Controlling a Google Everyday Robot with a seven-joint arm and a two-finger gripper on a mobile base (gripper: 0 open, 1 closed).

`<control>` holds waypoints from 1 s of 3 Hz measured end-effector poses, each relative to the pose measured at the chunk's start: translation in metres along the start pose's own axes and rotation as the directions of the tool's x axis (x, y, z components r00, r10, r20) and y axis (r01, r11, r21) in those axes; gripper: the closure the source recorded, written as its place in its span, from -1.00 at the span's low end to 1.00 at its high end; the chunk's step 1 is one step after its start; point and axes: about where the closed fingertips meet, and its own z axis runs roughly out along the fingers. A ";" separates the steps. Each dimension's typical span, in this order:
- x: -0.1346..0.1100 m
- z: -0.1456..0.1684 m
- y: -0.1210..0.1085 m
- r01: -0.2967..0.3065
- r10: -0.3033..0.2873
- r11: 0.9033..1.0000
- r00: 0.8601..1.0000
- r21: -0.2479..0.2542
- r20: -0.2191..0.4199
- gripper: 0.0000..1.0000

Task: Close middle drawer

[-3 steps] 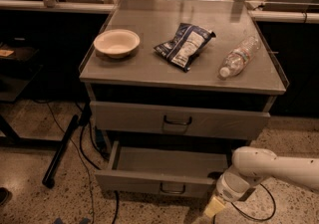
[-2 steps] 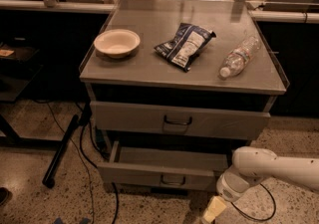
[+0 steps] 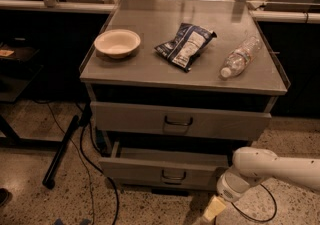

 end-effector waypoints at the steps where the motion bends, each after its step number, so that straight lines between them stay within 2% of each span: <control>1: 0.000 0.000 0.000 0.000 0.000 1.000 1.000 0.000 0.000 -0.19; 2: -0.006 -0.003 -0.004 -0.001 0.001 1.000 1.000 0.010 -0.001 0.28; 3: -0.031 -0.012 -0.023 -0.005 0.004 0.999 1.000 0.039 0.026 0.90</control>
Offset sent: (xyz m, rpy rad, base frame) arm 0.0188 0.0013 0.0089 -0.0176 -0.0215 -0.0091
